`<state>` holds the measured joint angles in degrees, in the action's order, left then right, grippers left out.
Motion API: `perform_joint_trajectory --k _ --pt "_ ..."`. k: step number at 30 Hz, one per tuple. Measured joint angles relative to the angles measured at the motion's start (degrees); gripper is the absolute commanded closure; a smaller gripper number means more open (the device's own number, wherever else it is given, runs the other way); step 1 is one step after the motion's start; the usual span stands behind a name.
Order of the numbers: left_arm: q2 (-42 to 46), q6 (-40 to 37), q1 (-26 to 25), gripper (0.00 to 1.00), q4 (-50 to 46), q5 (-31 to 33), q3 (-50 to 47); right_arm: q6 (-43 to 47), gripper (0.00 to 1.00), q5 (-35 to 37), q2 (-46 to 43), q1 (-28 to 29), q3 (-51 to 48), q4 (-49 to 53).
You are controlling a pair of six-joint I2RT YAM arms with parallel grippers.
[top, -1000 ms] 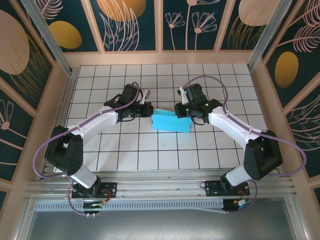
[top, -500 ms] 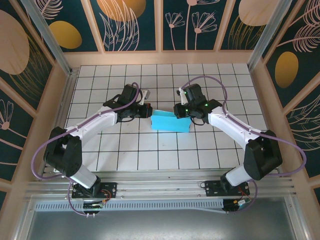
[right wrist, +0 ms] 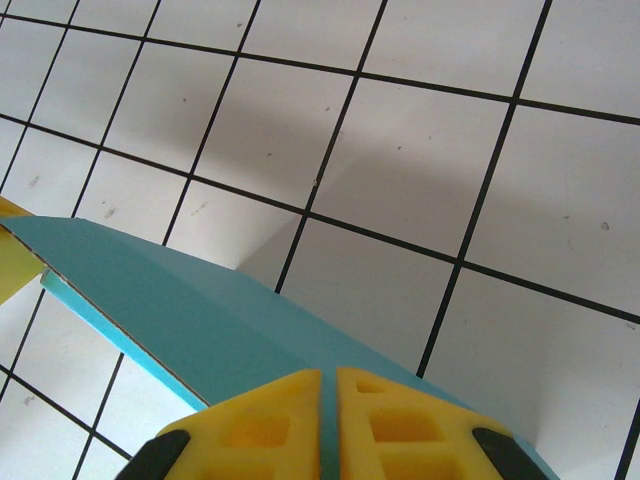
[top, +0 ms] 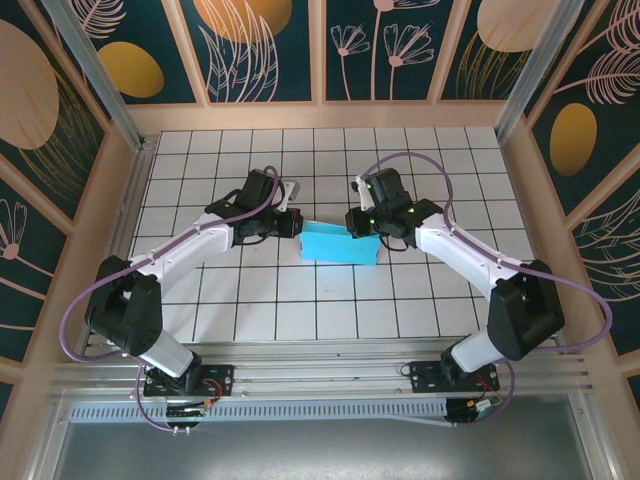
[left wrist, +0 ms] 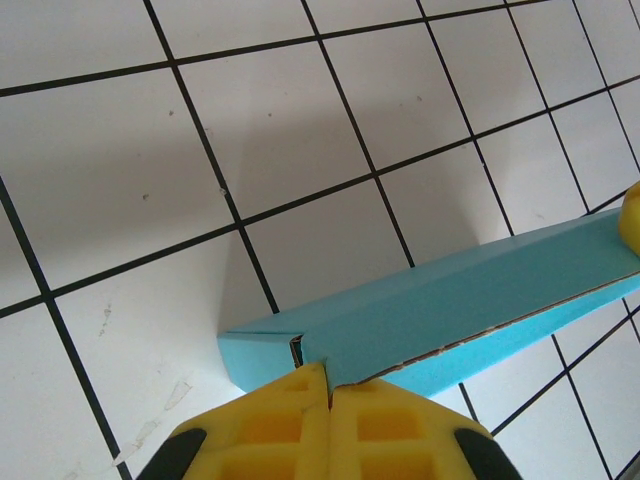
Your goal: Fold the paper box
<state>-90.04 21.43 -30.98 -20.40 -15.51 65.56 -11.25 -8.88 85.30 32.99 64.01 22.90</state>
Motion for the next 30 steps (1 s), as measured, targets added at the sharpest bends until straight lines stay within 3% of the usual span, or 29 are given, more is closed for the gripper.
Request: perform_joint_trajectory --k 15,24,30 --pt "0.68 0.94 0.00 0.92 2.32 -0.42 -1.84 0.00 0.87 0.07 0.00 0.22 0.00 0.04" --pt "2.12 2.23 0.00 0.74 1.57 0.02 -2.71 0.00 0.87 0.07 0.00 0.39 0.00 0.22" --pt "4.92 2.84 0.02 0.72 1.27 0.13 -2.73 0.00 0.87 0.07 0.00 0.39 -0.04 0.22"
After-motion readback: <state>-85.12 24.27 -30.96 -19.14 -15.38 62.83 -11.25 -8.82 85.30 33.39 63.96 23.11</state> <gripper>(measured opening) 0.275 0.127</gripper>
